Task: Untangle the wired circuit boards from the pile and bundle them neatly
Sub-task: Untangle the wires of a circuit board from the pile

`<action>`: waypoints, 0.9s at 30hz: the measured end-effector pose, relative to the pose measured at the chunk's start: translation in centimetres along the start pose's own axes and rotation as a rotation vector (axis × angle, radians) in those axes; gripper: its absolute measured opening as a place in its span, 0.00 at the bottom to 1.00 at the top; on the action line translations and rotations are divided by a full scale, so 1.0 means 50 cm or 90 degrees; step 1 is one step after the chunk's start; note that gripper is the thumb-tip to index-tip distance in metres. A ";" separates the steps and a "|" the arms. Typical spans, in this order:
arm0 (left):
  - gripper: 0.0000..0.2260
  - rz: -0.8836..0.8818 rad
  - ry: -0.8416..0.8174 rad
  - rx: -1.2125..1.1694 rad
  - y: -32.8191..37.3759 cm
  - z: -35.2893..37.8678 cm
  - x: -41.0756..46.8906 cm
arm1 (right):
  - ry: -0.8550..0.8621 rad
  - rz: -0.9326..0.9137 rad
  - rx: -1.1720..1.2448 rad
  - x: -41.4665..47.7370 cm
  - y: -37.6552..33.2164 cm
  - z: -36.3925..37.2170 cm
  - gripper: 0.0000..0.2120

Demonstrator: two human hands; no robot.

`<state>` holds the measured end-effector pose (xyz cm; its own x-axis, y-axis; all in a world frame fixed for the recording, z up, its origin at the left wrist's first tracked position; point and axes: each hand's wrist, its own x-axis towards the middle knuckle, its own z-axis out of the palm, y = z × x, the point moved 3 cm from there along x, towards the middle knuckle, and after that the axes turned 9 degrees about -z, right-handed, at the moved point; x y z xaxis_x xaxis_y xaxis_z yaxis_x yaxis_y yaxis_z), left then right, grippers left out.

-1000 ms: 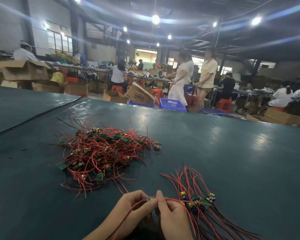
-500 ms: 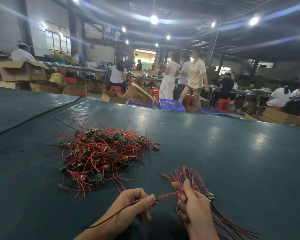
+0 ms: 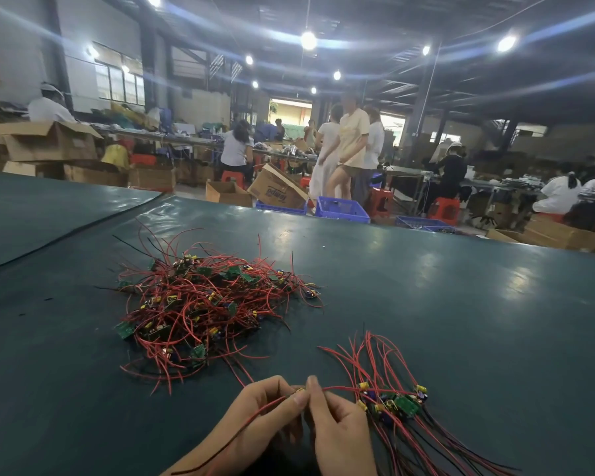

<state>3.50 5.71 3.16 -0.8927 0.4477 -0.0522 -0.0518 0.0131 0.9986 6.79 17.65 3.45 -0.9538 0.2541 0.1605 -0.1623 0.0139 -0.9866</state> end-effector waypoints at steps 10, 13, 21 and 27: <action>0.15 0.005 -0.051 0.049 0.019 0.008 -0.010 | 0.179 0.043 0.121 0.046 0.002 -0.087 0.17; 0.12 0.007 -0.060 0.033 0.024 0.009 -0.012 | 0.227 0.052 0.181 0.054 0.003 -0.112 0.18; 0.10 -0.131 0.078 -0.270 0.008 -0.008 0.001 | 0.233 0.005 0.214 0.053 0.004 -0.103 0.17; 0.15 -0.156 0.182 -0.380 0.014 -0.020 0.005 | 0.133 -0.032 0.279 0.041 -0.013 -0.076 0.21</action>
<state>2.79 4.96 3.84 -0.9022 0.2410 -0.3577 -0.4303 -0.4463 0.7846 5.92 21.84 4.29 -0.8780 0.4532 0.1542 -0.3413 -0.3665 -0.8656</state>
